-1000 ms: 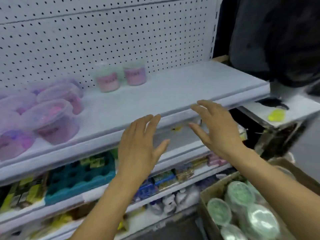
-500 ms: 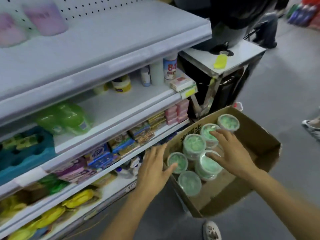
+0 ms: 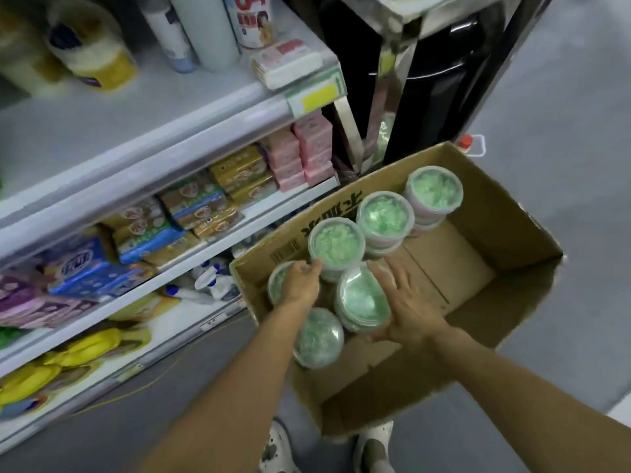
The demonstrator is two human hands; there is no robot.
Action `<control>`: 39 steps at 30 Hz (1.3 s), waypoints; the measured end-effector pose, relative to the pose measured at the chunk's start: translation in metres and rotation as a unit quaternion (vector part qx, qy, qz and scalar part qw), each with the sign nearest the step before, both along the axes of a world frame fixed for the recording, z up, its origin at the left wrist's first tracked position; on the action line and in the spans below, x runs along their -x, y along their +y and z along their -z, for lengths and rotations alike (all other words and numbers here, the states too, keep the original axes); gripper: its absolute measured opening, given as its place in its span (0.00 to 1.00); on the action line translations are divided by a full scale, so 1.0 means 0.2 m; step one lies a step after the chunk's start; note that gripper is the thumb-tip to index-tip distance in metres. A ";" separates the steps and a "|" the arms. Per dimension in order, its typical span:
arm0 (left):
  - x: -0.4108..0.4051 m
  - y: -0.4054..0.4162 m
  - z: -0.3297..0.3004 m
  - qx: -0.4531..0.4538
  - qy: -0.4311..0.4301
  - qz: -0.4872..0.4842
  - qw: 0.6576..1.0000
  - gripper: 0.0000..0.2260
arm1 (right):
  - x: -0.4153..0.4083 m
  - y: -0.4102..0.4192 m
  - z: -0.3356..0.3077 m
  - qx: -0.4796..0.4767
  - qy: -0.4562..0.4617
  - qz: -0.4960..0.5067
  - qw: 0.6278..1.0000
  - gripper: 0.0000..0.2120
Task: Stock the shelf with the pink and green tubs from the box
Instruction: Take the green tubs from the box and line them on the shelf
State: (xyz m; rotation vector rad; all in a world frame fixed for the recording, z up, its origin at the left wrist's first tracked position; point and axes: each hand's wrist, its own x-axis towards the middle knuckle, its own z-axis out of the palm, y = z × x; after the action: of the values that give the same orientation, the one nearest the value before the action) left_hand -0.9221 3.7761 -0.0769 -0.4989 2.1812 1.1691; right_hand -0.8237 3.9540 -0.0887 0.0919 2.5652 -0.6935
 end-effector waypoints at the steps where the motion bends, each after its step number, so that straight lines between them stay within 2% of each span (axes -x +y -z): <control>1: 0.02 0.03 0.03 -0.001 -0.002 0.001 1.000 0.21 | 0.02 0.01 0.04 0.005 0.001 -0.004 1.000 0.61; 9: 0.10 0.11 0.19 -0.026 -0.054 -0.093 0.994 0.17 | 0.04 0.03 0.17 0.032 0.062 -0.035 0.997 0.53; 13: 0.08 0.09 0.13 -0.070 -0.064 -0.133 0.987 0.10 | 0.06 0.10 0.07 0.058 0.053 -0.022 0.997 0.47; 16: 0.03 0.05 0.02 -0.099 -0.064 -0.175 0.977 0.09 | 0.09 0.15 -0.09 0.110 0.030 0.022 0.993 0.43; 18: -0.01 -0.01 -0.07 -0.116 -0.062 -0.193 0.972 0.08 | 0.12 0.16 -0.25 0.150 0.022 0.050 0.987 0.39; 21: -0.07 -0.09 -0.24 -0.131 -0.030 -0.210 0.968 0.08 | 0.17 0.18 -0.50 0.228 0.003 0.091 0.969 0.27; 22: -0.08 -0.12 -0.31 -0.136 -0.015 -0.215 0.967 0.09 | 0.18 0.19 -0.58 0.250 -0.006 0.099 0.963 0.27; 24: -0.12 -0.16 -0.46 -0.155 0.016 -0.226 0.962 0.11 | 0.22 0.20 -0.71 0.263 0.004 0.094 0.960 0.30; 27: -0.16 -0.24 -0.69 -0.194 0.063 -0.239 0.949 0.11 | 0.27 0.18 -0.93 0.272 0.033 0.067 0.959 0.27; 29: -0.18 -0.31 -0.85 -0.214 0.097 -0.239 0.942 0.12 | 0.31 0.15 -1.07 0.279 0.056 0.051 0.957 0.30; 32: -0.17 -0.41 -1.10 -0.218 0.143 -0.218 0.941 0.10 | 0.37 0.08 -1.30 0.292 0.097 0.009 0.952 0.33; 35: -0.13 -0.51 -1.34 -0.220 0.181 -0.218 0.933 0.13 | 0.45 -0.01 -1.52 0.291 0.133 -0.027 0.947 0.38; 39: -0.09 -0.66 -1.63 -0.218 0.230 -0.209 0.925 0.15 | 0.58 -0.14 -1.79 0.278 0.184 -0.065 0.941 0.35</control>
State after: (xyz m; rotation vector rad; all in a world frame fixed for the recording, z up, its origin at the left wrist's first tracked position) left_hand -0.9050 3.6431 0.2483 -0.5461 2.1304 2.1271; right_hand -0.9395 3.9259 0.2698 -0.4263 2.5660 -1.4637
